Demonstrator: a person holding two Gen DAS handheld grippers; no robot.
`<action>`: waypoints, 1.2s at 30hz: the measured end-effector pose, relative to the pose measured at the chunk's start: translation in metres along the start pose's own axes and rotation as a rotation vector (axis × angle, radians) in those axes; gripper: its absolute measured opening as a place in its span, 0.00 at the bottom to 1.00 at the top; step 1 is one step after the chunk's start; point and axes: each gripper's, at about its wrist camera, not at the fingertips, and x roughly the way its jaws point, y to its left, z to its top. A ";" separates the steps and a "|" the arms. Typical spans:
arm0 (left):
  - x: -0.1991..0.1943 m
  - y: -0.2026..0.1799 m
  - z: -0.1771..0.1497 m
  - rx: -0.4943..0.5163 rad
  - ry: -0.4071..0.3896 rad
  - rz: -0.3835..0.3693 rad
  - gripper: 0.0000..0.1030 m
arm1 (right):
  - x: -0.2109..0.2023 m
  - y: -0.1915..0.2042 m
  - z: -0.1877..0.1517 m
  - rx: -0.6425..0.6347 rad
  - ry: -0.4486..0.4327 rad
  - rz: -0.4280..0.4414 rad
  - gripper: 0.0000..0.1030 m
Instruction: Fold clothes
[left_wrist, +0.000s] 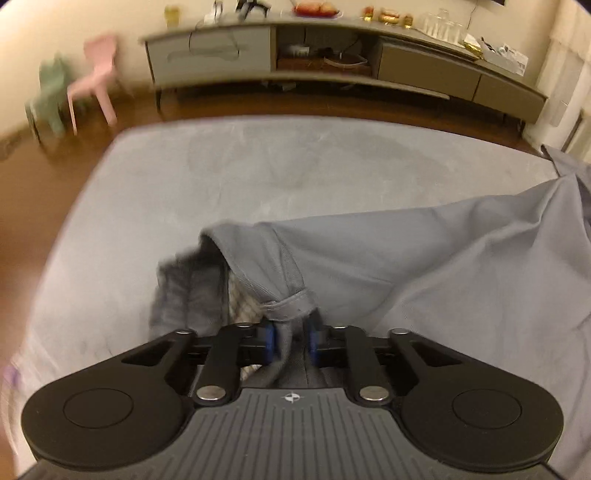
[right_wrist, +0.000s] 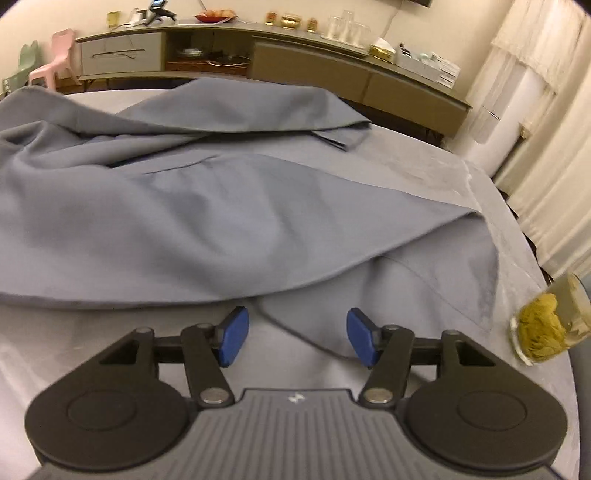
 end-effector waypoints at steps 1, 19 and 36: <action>-0.010 0.011 0.009 -0.055 -0.060 0.019 0.15 | -0.001 -0.003 -0.001 0.012 -0.006 -0.004 0.58; -0.202 0.030 -0.125 -0.461 -0.284 -0.096 0.88 | -0.031 0.032 -0.005 -0.159 -0.126 -0.069 0.76; -0.183 0.002 -0.211 -0.417 -0.129 -0.034 0.10 | -0.039 0.049 -0.006 -0.196 -0.152 -0.042 0.85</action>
